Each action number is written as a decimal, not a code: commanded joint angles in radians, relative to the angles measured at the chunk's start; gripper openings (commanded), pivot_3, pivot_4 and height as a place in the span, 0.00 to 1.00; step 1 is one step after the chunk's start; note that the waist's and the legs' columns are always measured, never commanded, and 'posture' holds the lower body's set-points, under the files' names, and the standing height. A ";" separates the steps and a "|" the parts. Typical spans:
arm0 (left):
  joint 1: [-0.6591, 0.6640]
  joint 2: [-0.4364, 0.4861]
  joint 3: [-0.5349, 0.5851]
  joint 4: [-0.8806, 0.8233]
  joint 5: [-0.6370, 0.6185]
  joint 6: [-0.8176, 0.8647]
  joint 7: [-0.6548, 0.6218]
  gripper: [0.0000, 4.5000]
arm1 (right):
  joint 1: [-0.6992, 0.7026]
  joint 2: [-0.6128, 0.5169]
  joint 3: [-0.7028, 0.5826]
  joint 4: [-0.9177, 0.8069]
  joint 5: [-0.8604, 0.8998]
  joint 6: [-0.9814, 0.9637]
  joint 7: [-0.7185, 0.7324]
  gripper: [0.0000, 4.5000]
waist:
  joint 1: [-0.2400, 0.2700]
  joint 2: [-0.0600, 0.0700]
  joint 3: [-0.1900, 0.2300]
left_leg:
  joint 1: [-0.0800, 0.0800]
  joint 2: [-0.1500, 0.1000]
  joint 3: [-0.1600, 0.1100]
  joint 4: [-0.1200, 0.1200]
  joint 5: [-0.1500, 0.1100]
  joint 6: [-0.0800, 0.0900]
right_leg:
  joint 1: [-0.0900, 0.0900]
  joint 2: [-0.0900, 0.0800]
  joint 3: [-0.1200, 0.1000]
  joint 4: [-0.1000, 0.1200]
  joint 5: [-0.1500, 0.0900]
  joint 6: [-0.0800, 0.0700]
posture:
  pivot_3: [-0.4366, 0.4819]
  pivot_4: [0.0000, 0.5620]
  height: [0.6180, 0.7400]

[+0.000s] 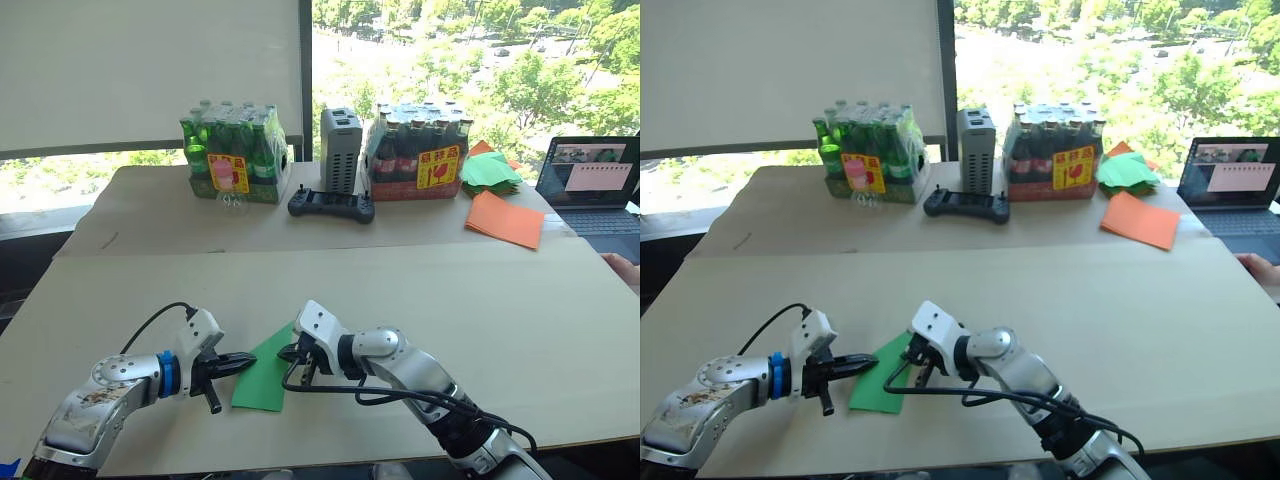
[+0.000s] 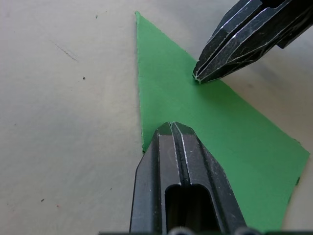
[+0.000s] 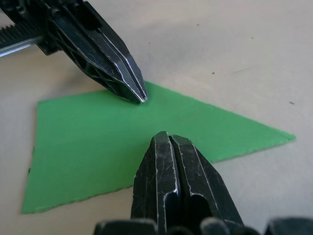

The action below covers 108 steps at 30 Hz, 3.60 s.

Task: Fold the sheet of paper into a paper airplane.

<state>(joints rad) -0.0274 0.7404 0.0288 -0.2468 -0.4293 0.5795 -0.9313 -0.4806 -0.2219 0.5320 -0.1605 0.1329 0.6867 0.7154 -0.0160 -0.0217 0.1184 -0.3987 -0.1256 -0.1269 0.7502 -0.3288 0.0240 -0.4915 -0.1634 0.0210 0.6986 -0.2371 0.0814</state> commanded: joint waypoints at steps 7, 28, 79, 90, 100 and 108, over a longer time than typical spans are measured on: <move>0.010 -0.045 -0.052 0.048 0.034 -0.066 0.003 0.00 | -0.043 0.021 -0.062 0.038 -0.012 -0.084 -0.021 0.00 | 0.001 0.000 0.000 | 0.000 0.000 0.000 0.000 0.000 0.000 | 0.000 0.000 0.000 0.000 0.000 0.000 | 0.48 0.27 0.47; 0.015 -0.027 -0.052 0.003 0.042 -0.048 0.027 0.00 | -0.100 0.037 -0.101 0.381 -0.064 -0.275 0.024 0.00 | -0.002 0.000 0.000 | 0.002 0.000 0.000 0.000 0.000 0.000 | 0.001 0.000 0.000 0.001 0.000 0.000 | 0.48 0.27 0.47; 0.054 -0.009 -0.043 -0.035 0.043 -0.027 0.044 0.00 | 0.169 -0.065 0.125 -0.039 -0.021 -0.087 0.208 0.00 | 0.000 0.001 0.000 | 0.018 0.002 -0.001 -0.005 -0.002 0.001 | 0.019 0.001 -0.003 -0.007 0.000 0.000 | 0.48 0.27 0.47; 0.030 -0.009 -0.051 -0.023 0.047 -0.022 0.039 0.00 | 0.174 -0.075 0.130 -0.051 -0.009 -0.075 0.205 0.00 | 0.002 0.001 0.000 | 0.018 0.002 -0.001 -0.006 -0.002 0.001 | 0.019 0.001 -0.004 -0.009 0.000 0.000 | 0.48 0.27 0.47; 0.004 -0.007 -0.027 -0.025 0.026 -0.018 0.032 0.00 | 0.119 -0.060 -0.120 -0.129 0.141 -0.076 0.183 0.00 | 0.004 0.001 0.003 | 0.015 0.002 -0.001 -0.005 -0.002 0.001 | 0.019 0.001 -0.004 -0.010 0.000 0.000 | 0.48 0.27 0.47; -0.085 0.031 0.073 -0.051 -0.039 0.001 -0.002 0.00 | 0.133 -0.119 -0.212 -0.284 0.170 -0.005 0.099 0.00 | 0.004 0.001 0.005 | 0.012 0.002 -0.004 -0.007 -0.002 0.001 | 0.017 0.001 -0.007 -0.012 0.000 0.000 | 0.48 0.27 0.47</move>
<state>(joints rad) -0.0939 0.7396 0.0449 -0.2679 -0.4435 0.5766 -0.9173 -0.3500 -0.3353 0.3311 -0.3978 0.3022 0.6838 0.8343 -0.0123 -0.0212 0.1236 -0.3877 -0.1236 -0.1305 0.7441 -0.3308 0.0249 -0.4754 -0.1624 0.0140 0.6861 -0.2369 0.0814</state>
